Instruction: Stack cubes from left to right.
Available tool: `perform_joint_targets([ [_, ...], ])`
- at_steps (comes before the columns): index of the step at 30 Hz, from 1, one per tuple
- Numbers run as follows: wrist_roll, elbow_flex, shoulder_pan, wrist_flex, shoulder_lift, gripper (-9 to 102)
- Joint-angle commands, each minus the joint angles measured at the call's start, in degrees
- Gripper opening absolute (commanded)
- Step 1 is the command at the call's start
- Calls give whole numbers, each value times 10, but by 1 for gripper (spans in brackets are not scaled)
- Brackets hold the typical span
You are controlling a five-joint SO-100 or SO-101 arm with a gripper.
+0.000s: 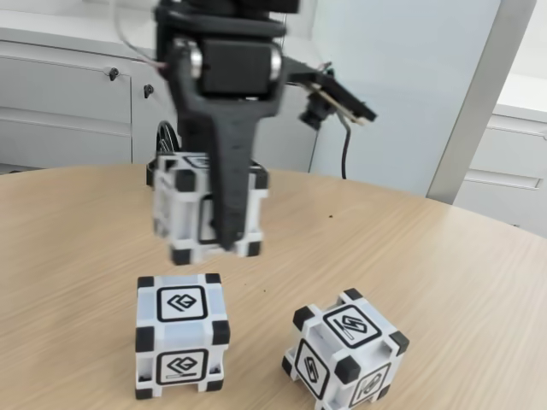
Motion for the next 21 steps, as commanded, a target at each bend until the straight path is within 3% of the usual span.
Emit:
perform_joint_targets([
  [1, -14, -13, 26, -4, 11, 13],
  [10, -1, -13, 27, -9, 11, 14],
  [21, 24, -5, 26, -89, 11, 15],
])
